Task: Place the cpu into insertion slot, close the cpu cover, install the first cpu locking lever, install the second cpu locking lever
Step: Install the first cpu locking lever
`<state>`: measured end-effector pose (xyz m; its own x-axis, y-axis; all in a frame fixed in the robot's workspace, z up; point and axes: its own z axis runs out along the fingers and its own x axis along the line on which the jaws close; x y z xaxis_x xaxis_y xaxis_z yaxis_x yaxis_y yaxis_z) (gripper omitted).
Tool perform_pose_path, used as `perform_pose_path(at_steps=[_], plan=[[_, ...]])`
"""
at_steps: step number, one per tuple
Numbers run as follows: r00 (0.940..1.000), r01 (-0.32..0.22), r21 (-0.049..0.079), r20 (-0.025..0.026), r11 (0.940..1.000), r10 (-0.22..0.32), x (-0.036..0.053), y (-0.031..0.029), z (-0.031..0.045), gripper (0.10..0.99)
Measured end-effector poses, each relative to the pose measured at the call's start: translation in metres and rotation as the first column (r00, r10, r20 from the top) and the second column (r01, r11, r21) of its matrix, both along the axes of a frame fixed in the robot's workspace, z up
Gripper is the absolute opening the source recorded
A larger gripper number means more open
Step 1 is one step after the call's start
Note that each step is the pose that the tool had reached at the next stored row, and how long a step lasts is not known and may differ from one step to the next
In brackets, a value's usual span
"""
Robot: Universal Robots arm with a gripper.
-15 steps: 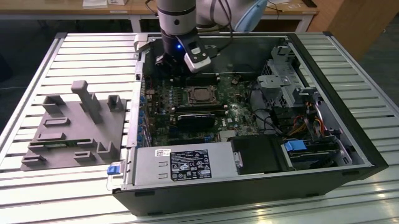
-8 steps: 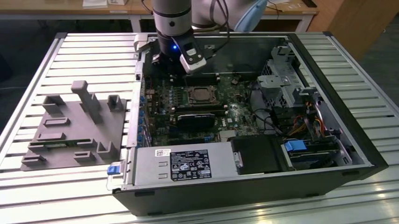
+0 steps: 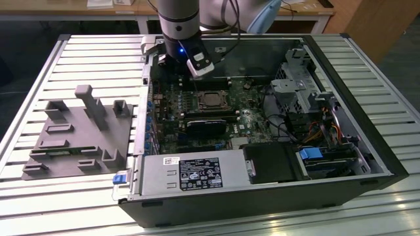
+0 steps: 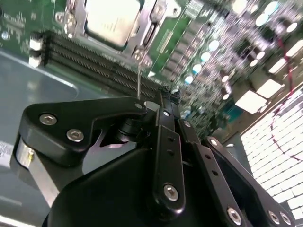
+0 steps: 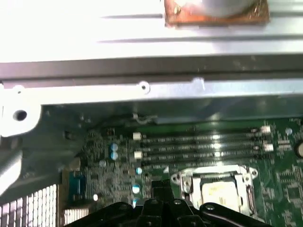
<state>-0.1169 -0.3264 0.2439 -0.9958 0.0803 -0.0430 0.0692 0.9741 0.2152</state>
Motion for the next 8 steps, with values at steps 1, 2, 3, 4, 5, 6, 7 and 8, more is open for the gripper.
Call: perform_pose_path(at_steps=[1,2,3,4,5,6,7,8], plan=[[1.0000,0.000,0.013,0.0000,0.9999,0.000,0.0000,0.0000,-0.0001,0.102],[1.0000,0.000,0.026,0.0000,0.9997,0.000,0.0000,0.0000,-0.0001,0.102],[1.0000,0.000,0.038,0.0001,0.9993,0.000,0.0000,0.0000,-0.0002,0.102],[1.0000,0.000,0.043,-0.0001,0.9991,0.000,0.0000,0.0000,-0.0001,0.102],[1.0000,0.000,0.043,0.0000,0.9991,0.000,0.0000,0.0000,-0.0002,0.102],[1.0000,0.000,0.043,0.0000,0.9991,0.000,0.0002,0.0000,-0.0002,0.102],[1.0000,0.000,0.043,0.0000,0.9991,0.000,0.0008,0.0000,-0.0003,0.102],[1.0000,0.000,0.043,0.0001,0.9991,0.000,0.0019,0.0000,-0.0003,0.102]])
